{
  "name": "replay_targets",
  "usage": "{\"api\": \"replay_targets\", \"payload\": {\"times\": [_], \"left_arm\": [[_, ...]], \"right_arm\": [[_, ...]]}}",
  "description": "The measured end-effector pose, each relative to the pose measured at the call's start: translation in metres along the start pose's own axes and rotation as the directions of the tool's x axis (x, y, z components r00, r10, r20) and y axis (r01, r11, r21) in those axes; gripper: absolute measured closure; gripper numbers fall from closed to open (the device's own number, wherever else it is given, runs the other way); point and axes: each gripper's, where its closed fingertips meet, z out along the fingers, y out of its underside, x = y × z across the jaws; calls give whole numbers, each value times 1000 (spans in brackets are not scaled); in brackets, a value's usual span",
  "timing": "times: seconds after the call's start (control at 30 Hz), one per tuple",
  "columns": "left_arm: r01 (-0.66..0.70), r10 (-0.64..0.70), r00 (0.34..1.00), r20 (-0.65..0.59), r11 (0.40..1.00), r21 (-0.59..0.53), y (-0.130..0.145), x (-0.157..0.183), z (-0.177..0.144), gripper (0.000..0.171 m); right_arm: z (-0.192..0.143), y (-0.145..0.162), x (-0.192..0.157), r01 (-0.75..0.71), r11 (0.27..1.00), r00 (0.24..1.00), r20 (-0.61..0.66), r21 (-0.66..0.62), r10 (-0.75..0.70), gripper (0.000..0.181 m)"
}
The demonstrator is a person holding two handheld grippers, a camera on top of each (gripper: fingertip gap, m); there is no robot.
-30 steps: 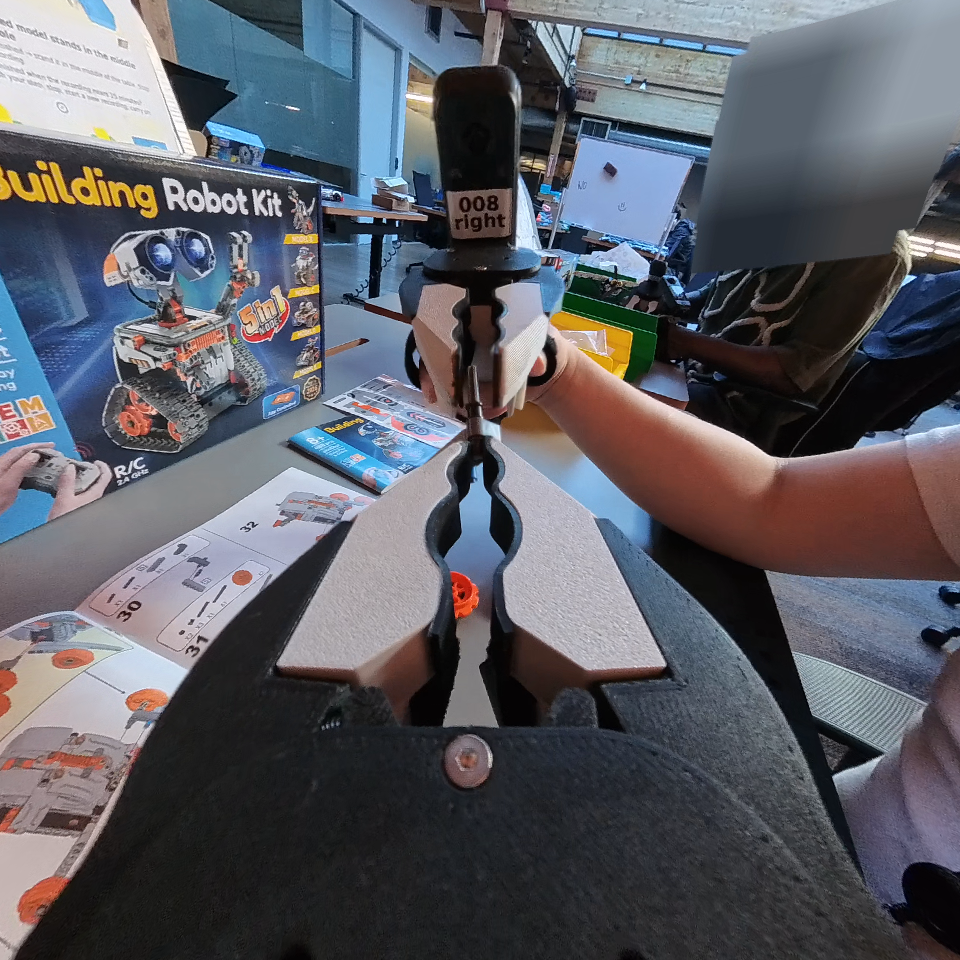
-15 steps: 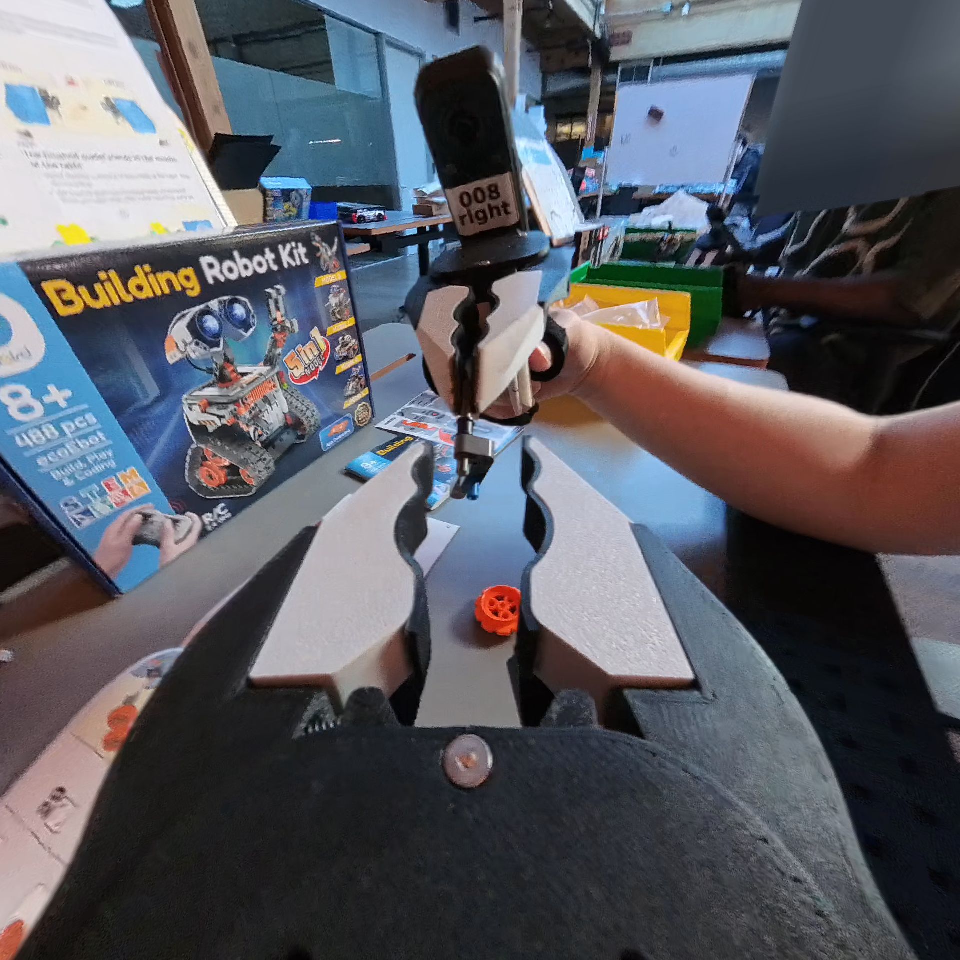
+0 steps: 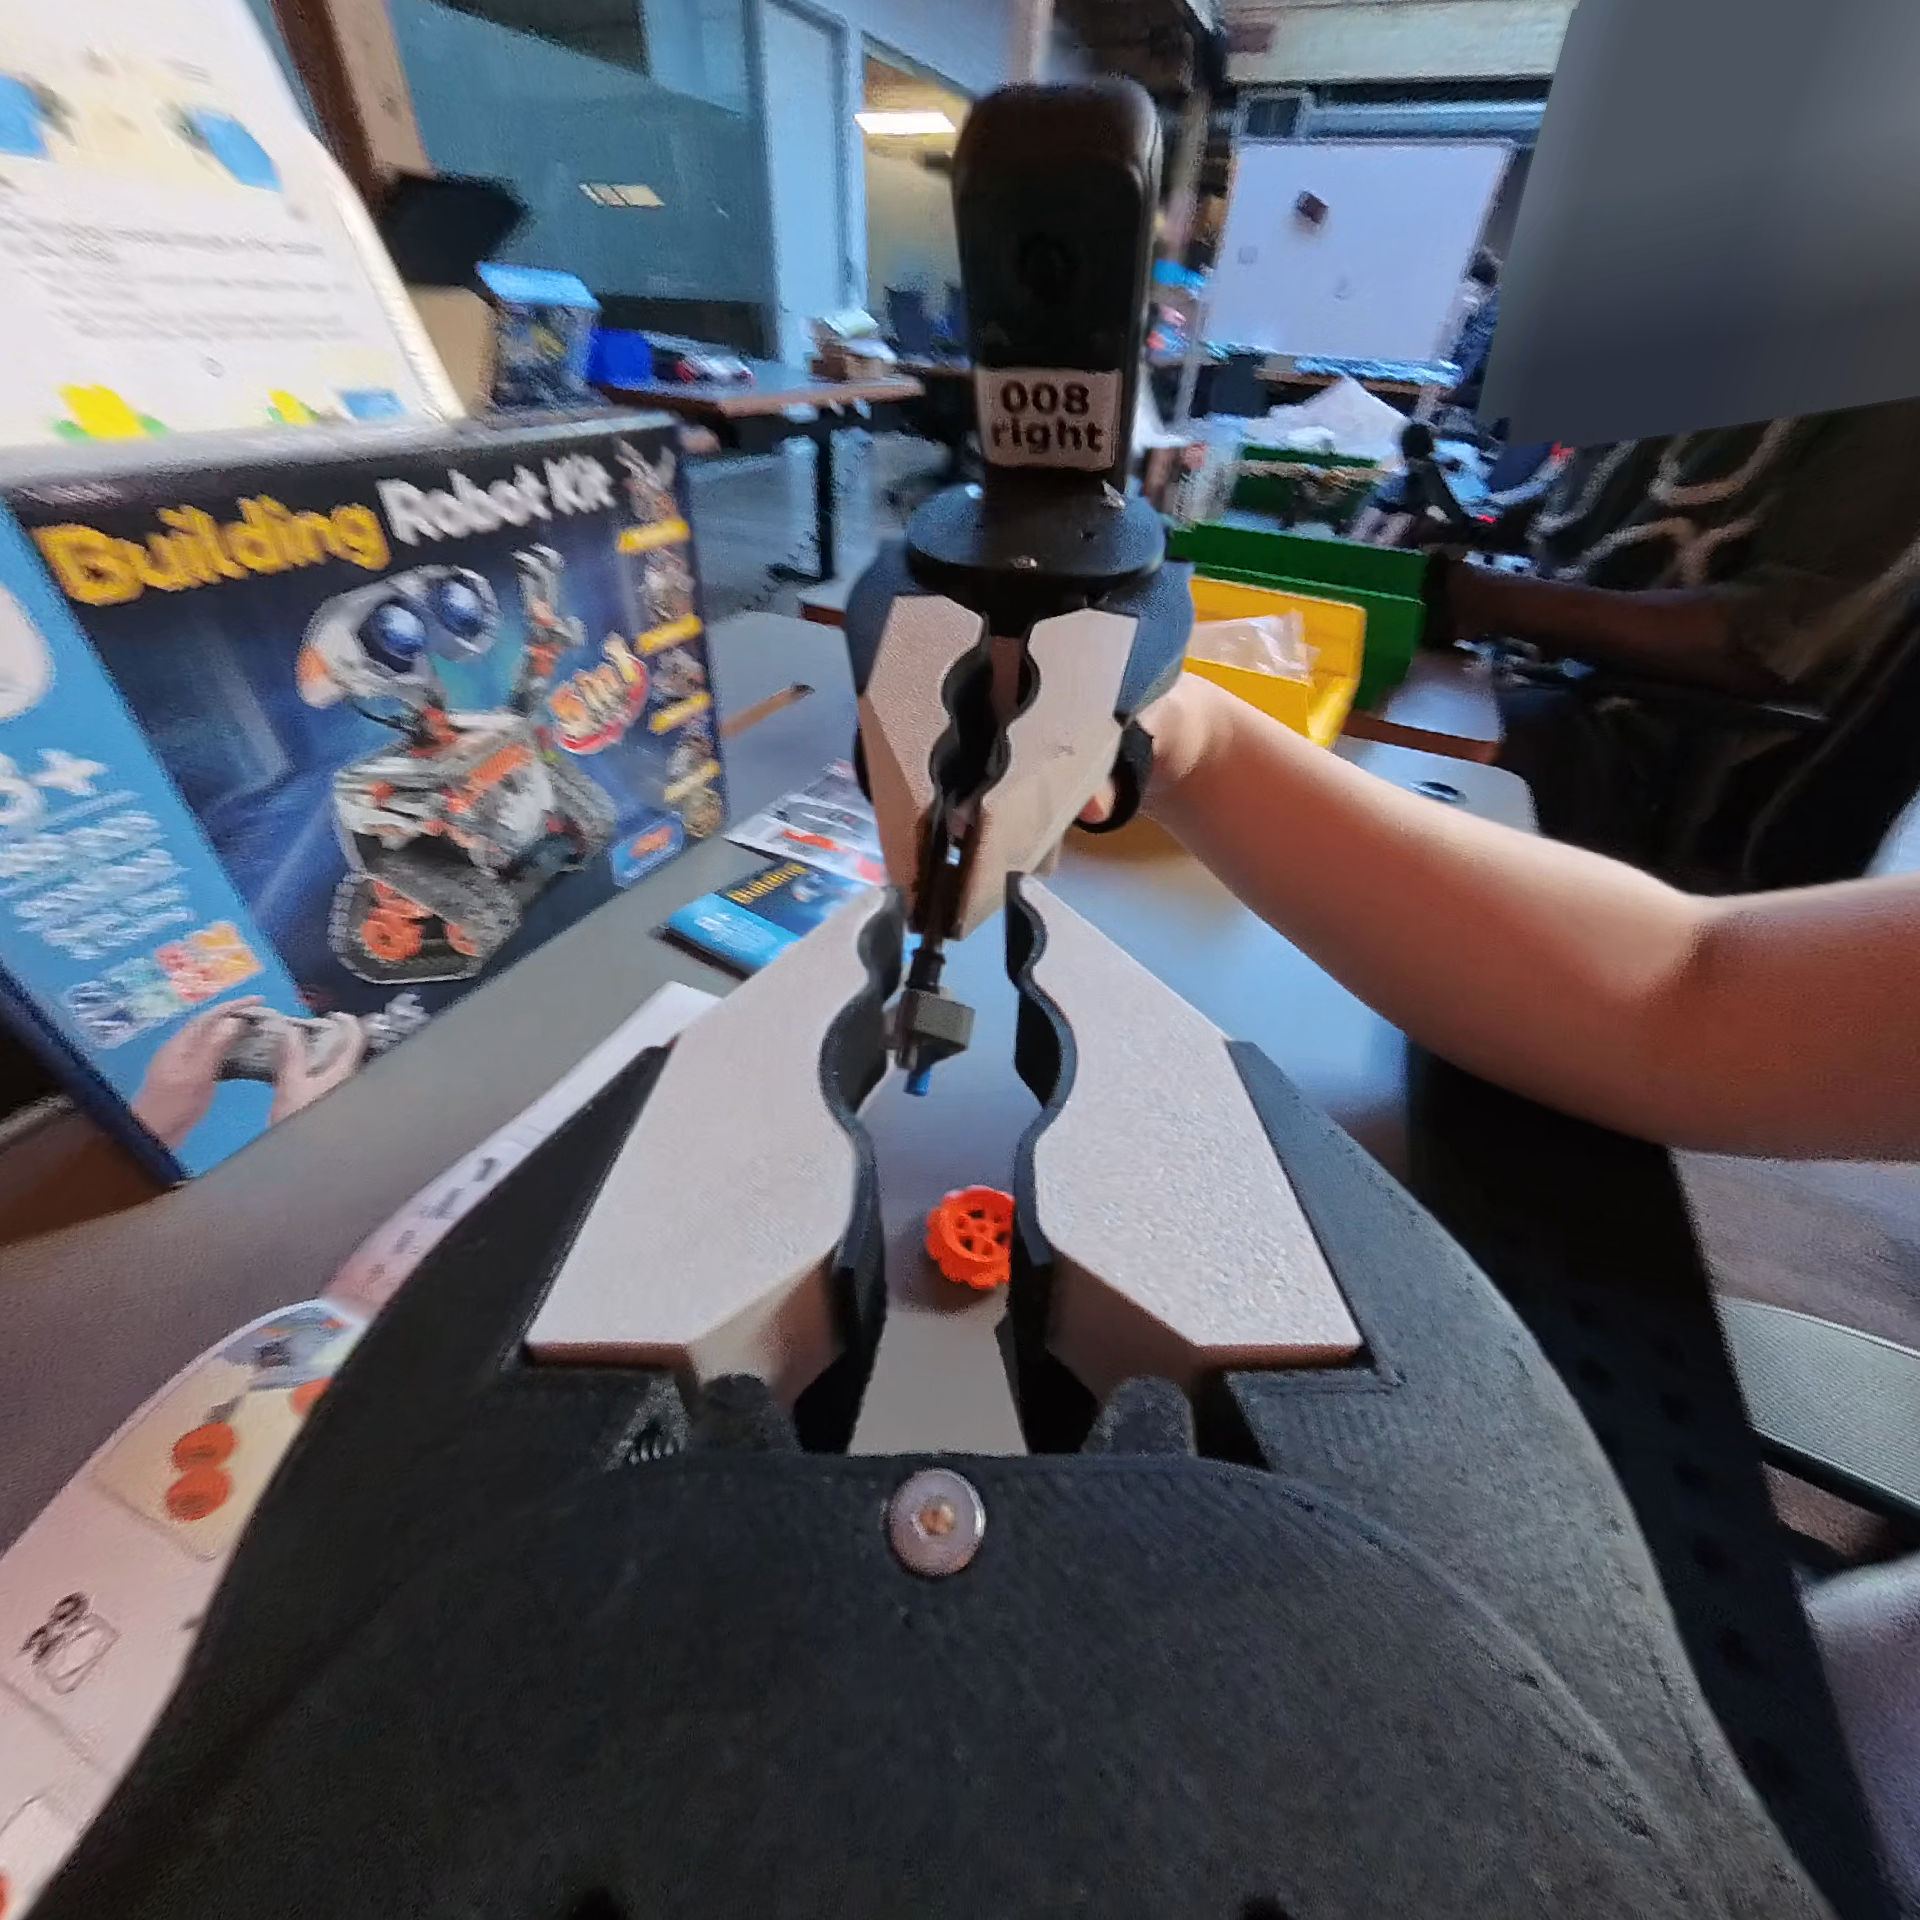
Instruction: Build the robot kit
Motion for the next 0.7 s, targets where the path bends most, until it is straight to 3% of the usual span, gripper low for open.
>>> {"api": "replay_targets", "payload": {"times": [0.13,0.3,0.43,0.7], "left_arm": [[21,-30,997,-69,993,-120,4,-3,6,171],[-75,53,994,-92,963,-258,6,-8,8,157],[-180,133,981,-143,901,-395,16,-8,9,163],[-304,233,952,-199,796,-524,18,-6,13,168]], "right_arm": [[-1,1,-1,18,1000,1000,-13,-22,-19,179],[-5,1,1,-6,1000,1000,-10,-5,6,179],[-8,1,4,-9,1000,999,-36,-6,9,179],[-12,3,5,-1,1000,999,-45,-20,0,179]]}}
